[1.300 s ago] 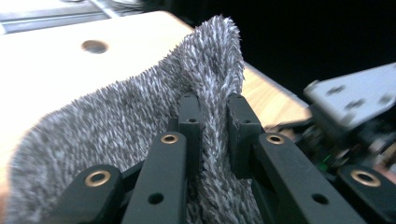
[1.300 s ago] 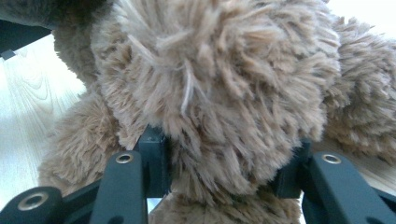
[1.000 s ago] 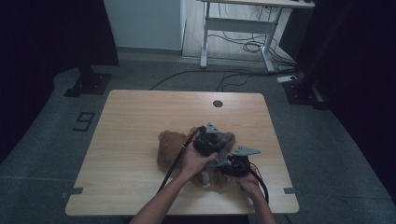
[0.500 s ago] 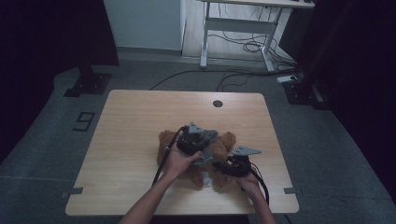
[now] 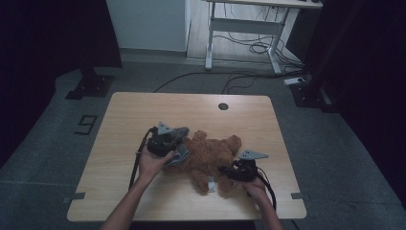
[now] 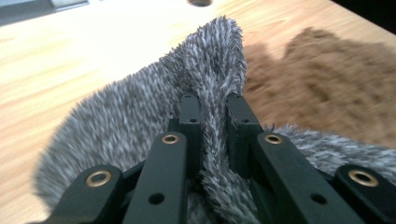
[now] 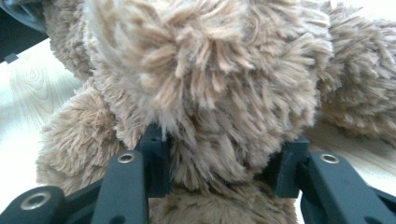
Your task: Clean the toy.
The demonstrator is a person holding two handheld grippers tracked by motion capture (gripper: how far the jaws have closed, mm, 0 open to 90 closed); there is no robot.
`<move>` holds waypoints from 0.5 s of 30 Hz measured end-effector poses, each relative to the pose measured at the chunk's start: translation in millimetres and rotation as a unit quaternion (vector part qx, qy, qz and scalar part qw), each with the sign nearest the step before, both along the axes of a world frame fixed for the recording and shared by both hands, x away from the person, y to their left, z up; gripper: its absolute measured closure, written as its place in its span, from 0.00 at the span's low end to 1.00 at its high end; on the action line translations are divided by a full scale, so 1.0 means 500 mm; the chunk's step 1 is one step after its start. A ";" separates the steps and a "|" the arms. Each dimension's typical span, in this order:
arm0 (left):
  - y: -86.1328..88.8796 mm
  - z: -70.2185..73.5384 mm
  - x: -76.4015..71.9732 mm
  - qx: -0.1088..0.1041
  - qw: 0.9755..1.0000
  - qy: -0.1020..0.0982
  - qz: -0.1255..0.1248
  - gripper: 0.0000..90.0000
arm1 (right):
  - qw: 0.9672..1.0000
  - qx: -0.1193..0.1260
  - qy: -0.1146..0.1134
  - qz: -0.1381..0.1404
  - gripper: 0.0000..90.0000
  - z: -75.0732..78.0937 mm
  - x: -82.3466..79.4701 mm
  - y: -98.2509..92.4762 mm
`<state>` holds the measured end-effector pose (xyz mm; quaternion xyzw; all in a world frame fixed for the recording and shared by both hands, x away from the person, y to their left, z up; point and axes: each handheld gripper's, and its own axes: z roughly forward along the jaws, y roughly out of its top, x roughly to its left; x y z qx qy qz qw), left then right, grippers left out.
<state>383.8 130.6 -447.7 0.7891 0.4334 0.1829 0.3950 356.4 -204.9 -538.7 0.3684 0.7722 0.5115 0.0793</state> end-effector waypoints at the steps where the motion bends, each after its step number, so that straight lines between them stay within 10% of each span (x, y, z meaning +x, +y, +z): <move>1: 0.013 -0.005 0.000 -0.002 1.000 0.002 0.006 0.88 | 1.000 0.000 0.000 -0.001 0.57 0.000 0.000 0.000; 15: 0.082 -0.066 0.005 -0.025 0.998 0.046 0.033 0.88 | 1.000 0.004 0.003 -0.002 0.57 -0.002 0.000 -0.001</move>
